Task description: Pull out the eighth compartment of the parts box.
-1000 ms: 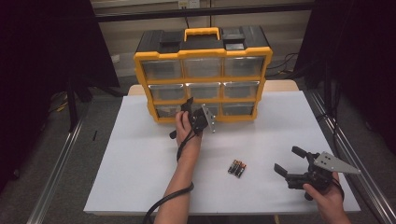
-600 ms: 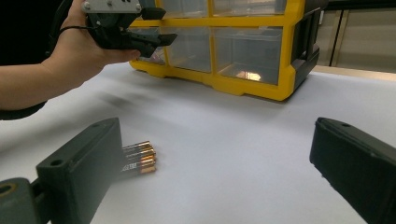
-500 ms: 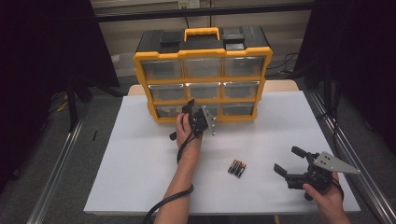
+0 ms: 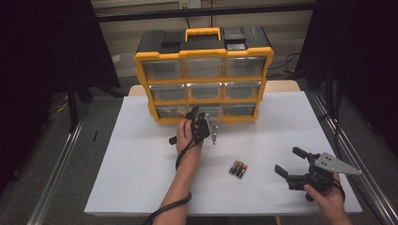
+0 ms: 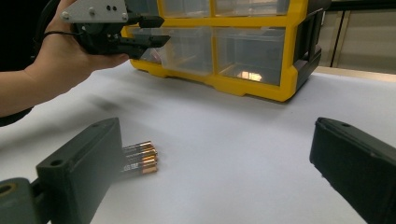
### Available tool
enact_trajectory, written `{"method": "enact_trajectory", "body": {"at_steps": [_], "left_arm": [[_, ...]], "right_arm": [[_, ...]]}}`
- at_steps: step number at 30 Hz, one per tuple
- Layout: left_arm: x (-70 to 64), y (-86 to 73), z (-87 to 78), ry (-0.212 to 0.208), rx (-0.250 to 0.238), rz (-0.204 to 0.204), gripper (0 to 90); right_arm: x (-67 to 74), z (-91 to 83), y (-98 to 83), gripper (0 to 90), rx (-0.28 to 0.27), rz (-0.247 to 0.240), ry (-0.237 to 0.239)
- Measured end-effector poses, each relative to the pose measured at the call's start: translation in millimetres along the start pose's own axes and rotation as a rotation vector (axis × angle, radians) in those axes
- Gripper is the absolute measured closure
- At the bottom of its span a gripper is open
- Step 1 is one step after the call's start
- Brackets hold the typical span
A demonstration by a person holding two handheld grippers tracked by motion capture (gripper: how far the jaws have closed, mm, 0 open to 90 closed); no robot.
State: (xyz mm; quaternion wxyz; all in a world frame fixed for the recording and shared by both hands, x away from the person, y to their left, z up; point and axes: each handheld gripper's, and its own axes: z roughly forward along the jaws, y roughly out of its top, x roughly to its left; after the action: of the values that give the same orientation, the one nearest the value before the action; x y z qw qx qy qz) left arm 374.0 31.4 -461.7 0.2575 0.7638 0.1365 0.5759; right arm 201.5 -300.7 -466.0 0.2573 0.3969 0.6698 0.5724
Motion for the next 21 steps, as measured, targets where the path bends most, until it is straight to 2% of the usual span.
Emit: {"method": "enact_trajectory", "body": {"at_steps": [5, 7, 8, 10, 12, 15, 18, 19, 20, 21], "left_arm": [[-0.9, -0.8, -6.0, 0.009, -0.004, 0.003, 62.4], [-1.1, -1.1, -7.8, 0.008, -0.009, 0.001, 62.4], [-0.2, -1.2, -8.5, -0.003, -0.012, 0.013, 62.4], [-1.5, -2.0, -11.4, 0.005, -0.014, 0.000, 62.5], [-1.0, -2.0, -13.7, -0.005, -0.012, 0.010, 62.5], [-2.2, -2.5, -16.4, 0.002, -0.021, -0.002, 62.5], [-1.6, -2.7, -19.1, -0.009, -0.019, 0.007, 62.5], [-2.7, -2.9, -19.9, -0.006, -0.021, -0.003, 62.6], [-2.7, -2.9, -21.3, 0.001, -0.014, 0.001, 62.5], [-1.8, -2.7, -21.5, -0.003, -0.027, 0.015, 62.5]], "right_arm": [[-0.1, -0.3, 0.1, 2.2, 0.000, -0.002, 0.000], [-0.3, -0.3, 0.1, 2.2, -0.001, -0.002, 0.002], [-0.4, -0.6, 0.1, 2.2, -0.001, -0.001, 0.001], [-0.3, -0.3, 0.3, 2.2, -0.003, 0.004, -0.002], [-0.3, -0.3, 0.2, 2.2, -0.003, 0.003, -0.003], [-0.5, -0.3, 0.0, 2.2, -0.001, -0.005, -0.002], [0.1, -0.1, 0.1, 2.2, -0.002, 0.001, -0.001], [0.1, -0.2, 0.1, 2.2, -0.003, 0.001, -0.002], [0.0, -0.2, 0.1, 2.2, -0.003, 0.001, -0.002], [0.1, -0.4, 0.1, 2.2, -0.002, 0.004, -0.002]]}}
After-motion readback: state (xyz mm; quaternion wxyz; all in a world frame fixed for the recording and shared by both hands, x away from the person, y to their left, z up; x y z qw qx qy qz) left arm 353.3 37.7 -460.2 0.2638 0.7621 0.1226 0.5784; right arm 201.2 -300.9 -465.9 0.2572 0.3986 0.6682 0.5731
